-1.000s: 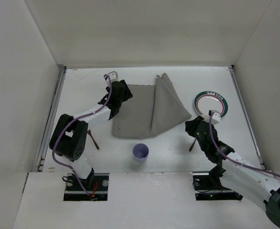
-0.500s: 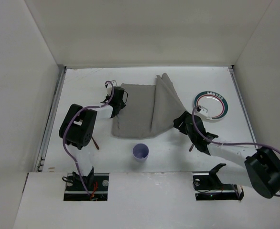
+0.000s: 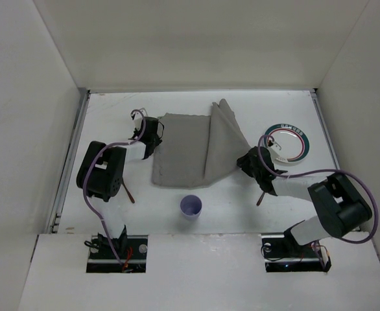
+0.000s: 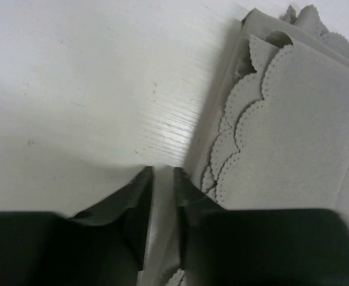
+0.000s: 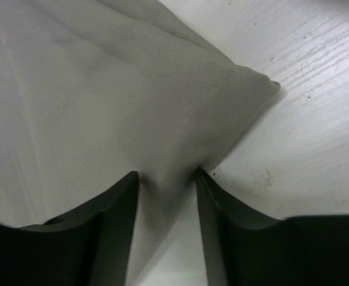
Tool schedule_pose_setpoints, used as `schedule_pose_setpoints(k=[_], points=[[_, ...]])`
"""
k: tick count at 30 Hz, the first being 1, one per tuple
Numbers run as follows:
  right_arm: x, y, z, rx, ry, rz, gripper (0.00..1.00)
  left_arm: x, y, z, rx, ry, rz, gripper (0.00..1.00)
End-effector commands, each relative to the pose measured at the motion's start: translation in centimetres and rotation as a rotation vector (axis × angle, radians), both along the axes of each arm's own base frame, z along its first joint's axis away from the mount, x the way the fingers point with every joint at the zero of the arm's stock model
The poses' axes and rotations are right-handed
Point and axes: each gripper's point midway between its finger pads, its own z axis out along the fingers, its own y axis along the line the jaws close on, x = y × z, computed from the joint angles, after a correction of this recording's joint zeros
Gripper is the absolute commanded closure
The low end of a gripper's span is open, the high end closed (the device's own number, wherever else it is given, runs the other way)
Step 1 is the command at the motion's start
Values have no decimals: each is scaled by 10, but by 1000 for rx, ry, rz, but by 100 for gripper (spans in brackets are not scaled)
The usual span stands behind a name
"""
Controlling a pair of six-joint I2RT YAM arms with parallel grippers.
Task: Set the dinner table for one person
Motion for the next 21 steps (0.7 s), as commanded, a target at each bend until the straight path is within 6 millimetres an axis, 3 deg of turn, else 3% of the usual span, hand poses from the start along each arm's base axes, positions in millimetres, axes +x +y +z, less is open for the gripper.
schedule_pose_setpoints(k=[1, 4, 6, 9, 12, 15, 18, 21], points=[[21, 10, 15, 94, -49, -27, 59, -4, -5, 19, -18, -45, 6, 74], [22, 8, 15, 102, -55, -36, 72, -15, -5, 20, -16, -47, 9, 56], [19, 6, 18, 100, -65, -39, 77, -20, -5, 18, -19, -39, 4, 49], [17, 3, 20, 95, -75, -41, 82, -21, -20, 10, -47, -6, -54, 49], [15, 4, 20, 94, -79, -32, 83, -19, -34, 5, -91, 6, -92, 58], [9, 1, 16, 94, -78, -35, 85, -14, -35, 9, -157, -16, -56, 76], [5, 0, 23, 101, -98, -28, 87, -9, -31, 13, -197, -46, -35, 91], [0, -3, 35, 102, -126, -25, 87, -5, -22, 15, -204, -58, 0, 96]])
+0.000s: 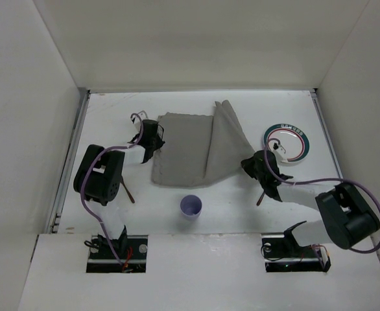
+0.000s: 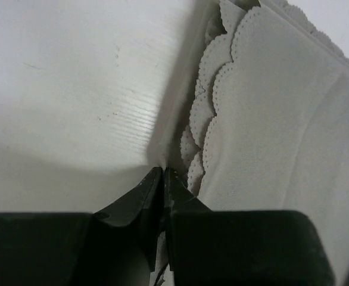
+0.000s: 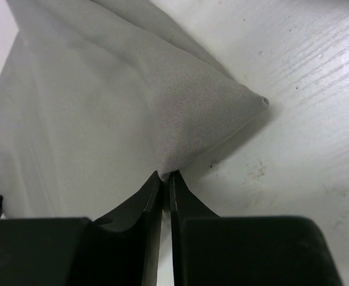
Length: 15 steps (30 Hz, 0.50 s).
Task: Set the dinner table for one person
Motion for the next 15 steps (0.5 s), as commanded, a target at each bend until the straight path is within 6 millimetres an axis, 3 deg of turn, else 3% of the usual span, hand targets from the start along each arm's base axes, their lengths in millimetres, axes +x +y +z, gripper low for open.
schedule_pose_setpoints(k=[1, 9, 15], points=[[4, 2, 30, 22, -100, 3, 87, 11, 8, 11, -59, -46, 51, 97], [-31, 13, 2, -15, -28, 71, 87, 25, 42, 33, -82, -108, 139, 99], [-47, 28, 1, -51, -11, 136, 86, 30, 70, 49, -62, -138, 200, 99]])
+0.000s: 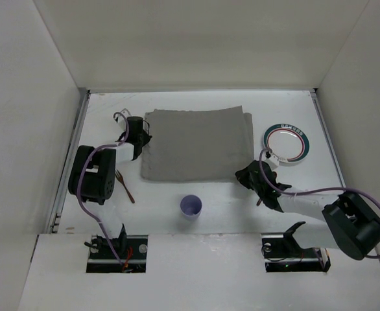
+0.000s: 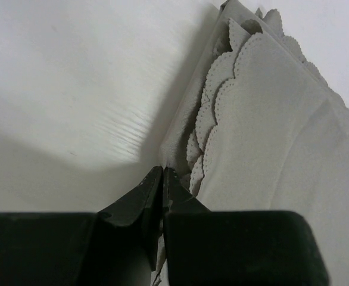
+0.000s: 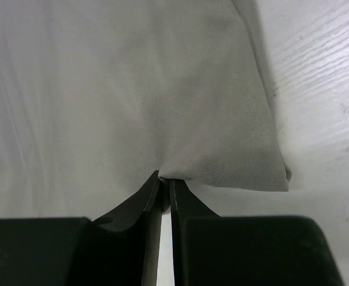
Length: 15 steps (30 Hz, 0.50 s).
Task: Set the dinner table for one person
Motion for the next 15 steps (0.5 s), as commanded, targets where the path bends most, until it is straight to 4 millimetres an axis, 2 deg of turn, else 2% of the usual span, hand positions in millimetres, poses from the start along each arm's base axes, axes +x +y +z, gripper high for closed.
schedule_pose_setpoints(k=[1, 7, 11, 15], points=[[-3, 2, 8, -30, -25, 8, 86, 13, 19, 40, 11, -97, 57, 99], [-15, -1, 7, -41, -24, 22, 83, 11, 26, 39, 34, -90, 85, 96], [-19, -4, 13, -38, -35, 24, 80, 6, 26, 49, 42, -108, 84, 78], [-21, -7, 16, -52, -42, 28, 77, -9, 31, 75, 63, -160, 118, 73]])
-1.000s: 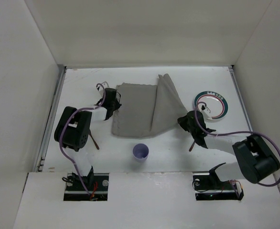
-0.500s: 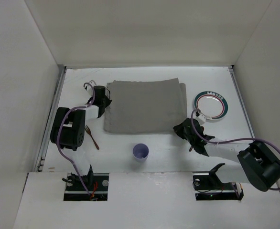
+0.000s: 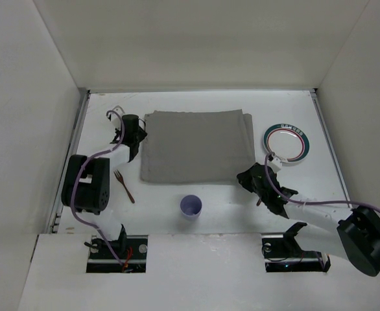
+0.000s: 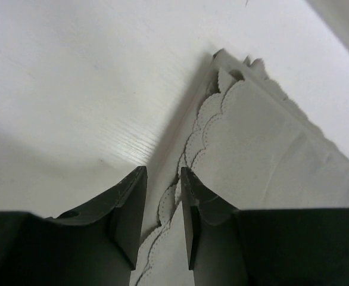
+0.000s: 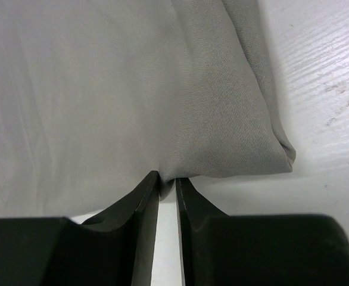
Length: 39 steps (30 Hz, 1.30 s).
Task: Set the dinner table for one person
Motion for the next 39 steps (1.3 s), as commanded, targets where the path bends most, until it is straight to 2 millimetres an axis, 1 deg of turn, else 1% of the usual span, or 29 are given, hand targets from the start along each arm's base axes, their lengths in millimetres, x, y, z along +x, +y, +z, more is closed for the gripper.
schedule_pose_setpoints(k=[1, 3, 4, 6, 8, 10, 12, 13, 15, 16, 17, 18, 20, 22, 26, 28, 29, 31, 33, 34, 36, 39], points=[[-2, -4, 1, -35, -10, 6, 77, -13, 8, 47, 34, -113, 55, 72], [-5, 1, -1, -32, -3, 26, 76, -29, 1, 55, 58, -140, 64, 71], [-6, 2, -1, -37, -2, 33, 75, -37, -7, 56, 61, -149, 55, 70], [-8, 2, -1, -37, -1, 36, 71, -50, -29, 57, 57, -160, 9, 70], [-9, 3, 2, -34, -5, 39, 63, -61, -52, 56, 51, -165, -51, 70], [-10, 3, 5, -41, -10, 43, 54, -72, -74, 50, 47, -158, -108, 70], [-9, 2, 10, -56, -21, 42, 49, -82, -95, 41, 54, -143, -158, 70], [-7, 1, 13, -62, -25, 38, 48, -87, -102, 34, 65, -132, -173, 70], [-5, 3, 17, -66, -34, 41, 48, -92, -107, 20, 89, -109, -181, 70], [-4, 4, 20, -67, -41, 43, 49, -93, -107, 15, 93, -102, -181, 70], [-3, 5, 22, -71, -48, 46, 53, -95, -107, 7, 94, -88, -182, 70], [-2, 7, 26, -78, -54, 56, 57, -98, -107, 1, 85, -75, -180, 71], [-2, 9, 30, -92, -58, 69, 69, -103, -103, -10, 73, -51, -171, 71], [-3, 9, 35, -111, -62, 71, 76, -110, -96, -17, 81, -35, -161, 71], [-4, 10, 48, -149, -91, 75, 76, -125, -76, -26, 107, -17, -129, 71], [-2, 12, 53, -154, -109, 71, 68, -131, -67, -26, 120, -18, -117, 71], [1, 14, 53, -153, -114, 67, 66, -135, -63, -25, 127, -20, -113, 71], [6, 24, 42, -156, -94, 94, 66, -141, -57, -24, 130, -24, -103, 71], [12, 28, 28, -132, -50, 103, 67, -145, -51, -23, 130, -29, -95, 71], [15, 28, 23, -114, -31, 96, 68, -146, -48, -22, 130, -27, -93, 70], [16, 28, 10, -82, 6, 83, 72, -146, -44, -17, 130, -36, -90, 70], [15, 21, -6, -65, 47, 43, 76, -142, -44, -1, 109, -83, -84, 69]])
